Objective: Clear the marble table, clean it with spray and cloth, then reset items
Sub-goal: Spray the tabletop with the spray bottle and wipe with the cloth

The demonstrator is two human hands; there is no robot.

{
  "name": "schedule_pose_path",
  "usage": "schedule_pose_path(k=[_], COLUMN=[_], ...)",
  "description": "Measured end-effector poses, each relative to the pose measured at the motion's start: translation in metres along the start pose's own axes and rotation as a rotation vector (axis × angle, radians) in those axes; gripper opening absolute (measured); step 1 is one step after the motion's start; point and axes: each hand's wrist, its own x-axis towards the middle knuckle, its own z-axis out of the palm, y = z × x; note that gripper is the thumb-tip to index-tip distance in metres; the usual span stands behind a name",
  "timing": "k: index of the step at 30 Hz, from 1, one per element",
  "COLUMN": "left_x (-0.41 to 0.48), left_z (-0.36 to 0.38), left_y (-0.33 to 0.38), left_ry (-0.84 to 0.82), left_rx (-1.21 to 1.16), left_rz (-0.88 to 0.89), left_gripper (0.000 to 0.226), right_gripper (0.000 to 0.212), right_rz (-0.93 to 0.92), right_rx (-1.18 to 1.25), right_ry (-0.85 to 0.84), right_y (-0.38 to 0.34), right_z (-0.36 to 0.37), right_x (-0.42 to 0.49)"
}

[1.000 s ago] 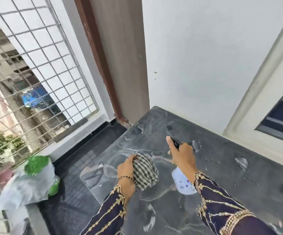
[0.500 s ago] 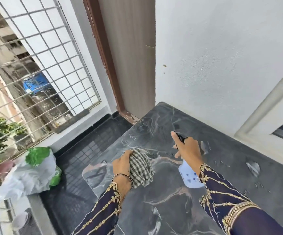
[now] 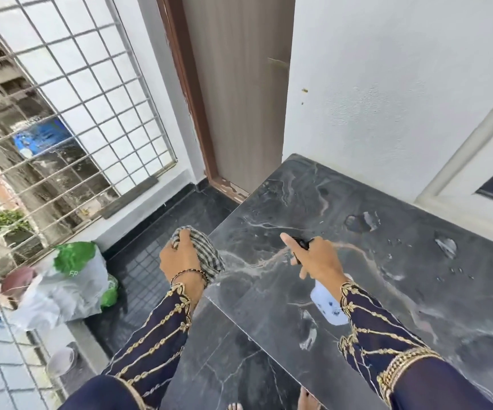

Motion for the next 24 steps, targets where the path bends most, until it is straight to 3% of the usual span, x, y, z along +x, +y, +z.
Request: schedule_pose_path(k=[3,7,9,14,19,21,24], left_x=[0.010,0.025,0.033,0.035,0.021,0.013,-0.003], left_z=[-0.022,-0.042,-0.048,-0.049,-0.030,-0.019,-0.005], left_y=[0.002,0.003,0.003,0.005,-0.003,-0.008,-0.015], left_ry=[0.000,0.009,-0.015,-0.115,-0.262,-0.310,-0.375], left_rx=[-0.011,-0.006,-0.005,-0.027,0.000,0.036,0.079], left_rz=[0.028,0.050,0.060,0.031,0.019,0.014,-0.004], left_gripper=[0.050,0.058,0.057,0.055,0.058,0.061,0.065], right_gripper=[0.077,0.091,0.089,0.053,0.085,0.083,0.068], right_rz=[0.003,0.026,0.015,0.009,0.132,0.176,0.206], right_rx=[0.086,-0.191,-0.151,0.030,-0.107,-0.179,-0.039], right_ry=[-0.026,0.007,0.032,0.019,0.151,0.189,0.200], right_y=[-0.012,-0.025,-0.026,-0.024,0.002,0.017,0.041], right_z=[0.022,0.050,0.058,0.054,0.040,0.030,0.011], right_x=[-0.019,-0.036,-0.043,-0.066,-0.087,-0.099,-0.116])
